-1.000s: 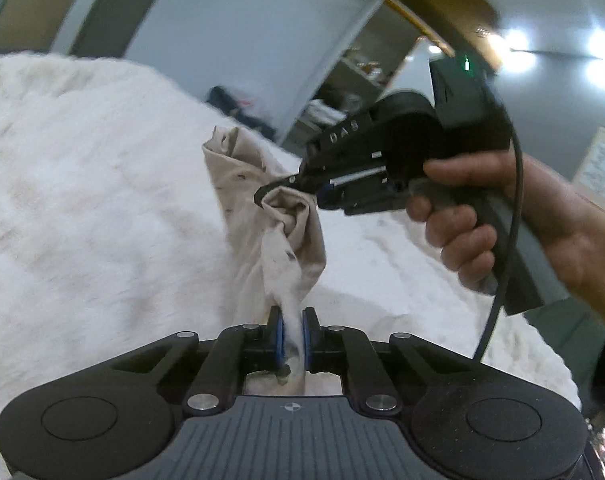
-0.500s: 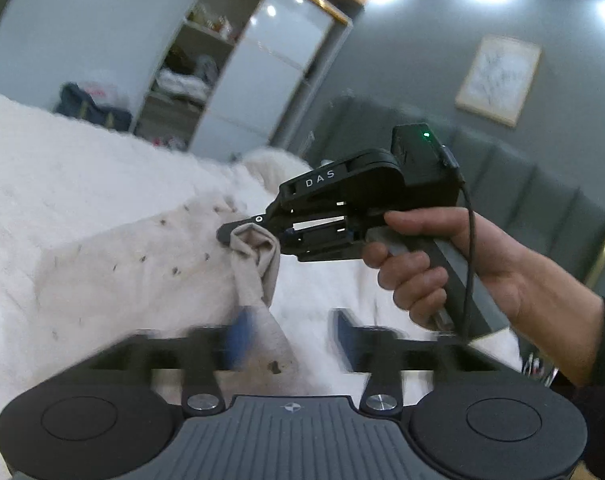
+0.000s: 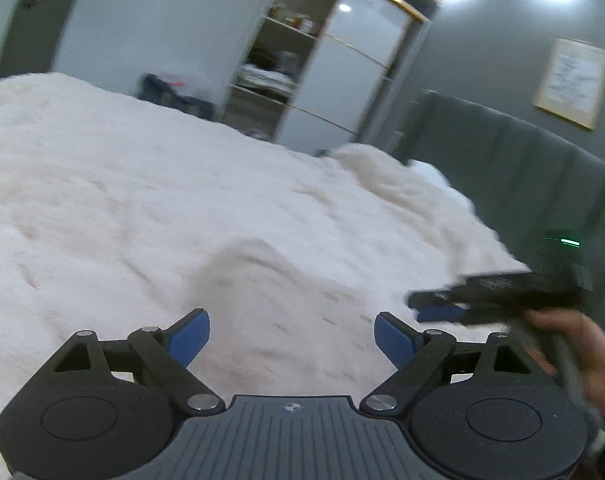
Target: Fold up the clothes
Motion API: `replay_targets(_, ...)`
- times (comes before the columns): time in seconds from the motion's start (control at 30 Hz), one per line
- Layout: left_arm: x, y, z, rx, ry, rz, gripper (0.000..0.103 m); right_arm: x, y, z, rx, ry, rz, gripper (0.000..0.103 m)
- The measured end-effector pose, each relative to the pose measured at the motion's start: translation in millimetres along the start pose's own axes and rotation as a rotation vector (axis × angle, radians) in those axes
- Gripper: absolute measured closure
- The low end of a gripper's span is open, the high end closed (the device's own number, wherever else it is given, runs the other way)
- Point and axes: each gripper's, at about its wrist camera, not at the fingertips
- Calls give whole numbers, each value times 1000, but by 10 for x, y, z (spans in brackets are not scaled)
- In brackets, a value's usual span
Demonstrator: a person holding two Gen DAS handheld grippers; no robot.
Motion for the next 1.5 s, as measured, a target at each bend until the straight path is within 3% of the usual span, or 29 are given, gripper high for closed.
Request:
replay_targets(0.07, 268, -149, -305, 32, 4, 32, 16, -147, -27, -361, -3, 45, 37, 50)
replay_targets(0.17, 566, -481, -675, -20, 14, -26, 16, -593, 85, -852, -99, 96, 79, 46)
replay_targets(0.2, 664, -610, -812, -53, 17, -53, 17, -746, 141, -971, -115, 114, 90, 45)
replay_targets(0.33, 798, -1092, -1219, -354, 28, -189, 19, -1202, 327, -1225, -148, 96, 107, 45)
replay_targets(0.37, 797, -1206, -1294, -405, 19, -211, 19, -1352, 370, -1226, -148, 39, 89, 45)
replay_targets(0.43, 751, -1388, -1427, -429, -48, -214, 19, -1690, 460, -1223, -146, -91, 43, 45)
replay_targets(0.5, 713, -1475, -1538, -464, -41, -219, 19, -1825, 434, -1260, -149, -112, 29, 45)
replay_targets(0.6, 682, -1624, -1668, -575, 47, -225, 19, -1941, 339, -1266, -158, -133, 17, 46)
replay_targets(0.73, 671, -1710, -1579, -628, 9, -189, 19, -1872, 215, -1302, -151, -169, 19, 48)
replay_targets(0.8, 630, -1810, -1513, -654, -21, -195, 19, -1852, 94, -1326, -156, -189, -2, 55)
replay_targets(0.83, 602, -1873, -1481, -669, -34, -208, 20, -1819, -10, -1337, -162, -196, -22, 70)
replay_targets(0.87, 576, -1918, -1459, -679, -45, -230, 22, -1811, -64, -1341, -175, -189, -29, 90)
replay_targets(0.9, 552, -1960, -1439, -688, -56, -254, 42, -1822, -55, -1348, -179, -186, -30, 93)
replay_targets(0.93, 535, -1994, -1431, -695, -69, -291, 71, -1828, -48, -1334, -168, -182, -32, 94)
replay_targets(1.0, 505, -2050, -1434, -692, -100, -362, 84, -1844, 1, -1280, -138, -171, -36, 96)
replay_targets(1.13, 534, -2053, -1526, -675, -126, -426, 89, -1876, 212, -1220, -121, -104, -31, 98)
replay_targets(1.23, 497, -2070, -1535, -610, -160, -486, 85, -1940, 315, -1157, -120, -27, -47, 100)
replay_targets(1.3, 460, -2127, -1460, -530, -204, -509, 80, -2037, 199, -1106, -125, 16, -112, 103)
replay_targets(1.33, 469, -2106, -1418, -499, -223, -498, 68, -2089, 101, -1070, -136, 24, -169, 101)
replay_targets(1.37, 497, -2059, -1403, -479, -227, -476, 57, -2138, 64, -1026, -144, 18, -201, 97)
replay_targets(1.4, 581, -1956, -1377, -422, -225, -412, 42, -2117, 177, -1011, -147, 26, -173, 93)
replay_targets(1.43, 680, -1812, -1373, -378, -210, -330, 39, -2082, 317, -1003, -150, 37, -134, 86)
replay_targets(1.47, 746, -1699, -1385, -378, -194, -285, 35, -2048, 456, -994, -152, 48, -94, 74)
replay_targets(1.5, 857, -1540, -1391, -400, -156, -212, 25, -2013, 596, -985, -155, 60, -55, 69)
Point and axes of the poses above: each gripper's, at about its wrist camera, not at the fingertips, and y roughly against the way its jaws point, z to its right, x to its top, and after that the axes turned 10 degrees about -x, right-handed
